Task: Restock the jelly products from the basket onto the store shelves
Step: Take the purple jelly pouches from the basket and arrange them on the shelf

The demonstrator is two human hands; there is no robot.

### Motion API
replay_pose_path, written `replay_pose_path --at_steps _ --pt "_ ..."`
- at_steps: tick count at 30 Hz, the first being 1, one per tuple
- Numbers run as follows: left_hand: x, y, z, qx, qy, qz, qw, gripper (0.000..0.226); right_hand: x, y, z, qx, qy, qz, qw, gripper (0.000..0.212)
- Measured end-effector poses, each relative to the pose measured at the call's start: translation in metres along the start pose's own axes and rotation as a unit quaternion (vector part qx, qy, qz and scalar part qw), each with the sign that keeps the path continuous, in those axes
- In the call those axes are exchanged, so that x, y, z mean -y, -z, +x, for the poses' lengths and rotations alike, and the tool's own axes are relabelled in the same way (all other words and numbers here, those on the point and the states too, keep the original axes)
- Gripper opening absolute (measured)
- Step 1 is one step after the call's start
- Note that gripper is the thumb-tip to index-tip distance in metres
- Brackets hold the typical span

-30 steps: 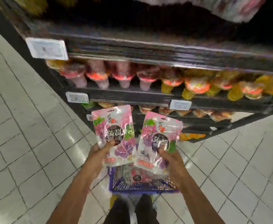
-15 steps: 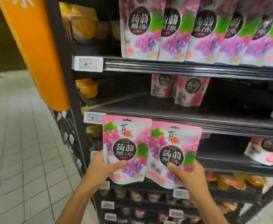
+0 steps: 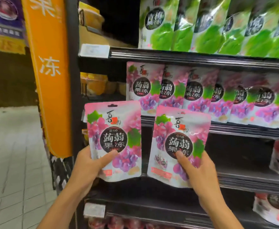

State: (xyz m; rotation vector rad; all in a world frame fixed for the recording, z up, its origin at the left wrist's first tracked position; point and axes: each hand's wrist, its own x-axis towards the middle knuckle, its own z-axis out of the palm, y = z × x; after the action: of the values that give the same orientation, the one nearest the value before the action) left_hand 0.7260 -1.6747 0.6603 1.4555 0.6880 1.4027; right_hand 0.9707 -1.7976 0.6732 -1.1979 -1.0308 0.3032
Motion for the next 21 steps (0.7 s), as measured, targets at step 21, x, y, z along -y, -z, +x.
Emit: replay_pose_path --at_steps 21 --pt "-0.045 0.047 0.087 0.062 -0.045 -0.018 0.997 0.051 0.035 -0.079 0.06 -0.024 0.031 0.023 0.999 0.012"
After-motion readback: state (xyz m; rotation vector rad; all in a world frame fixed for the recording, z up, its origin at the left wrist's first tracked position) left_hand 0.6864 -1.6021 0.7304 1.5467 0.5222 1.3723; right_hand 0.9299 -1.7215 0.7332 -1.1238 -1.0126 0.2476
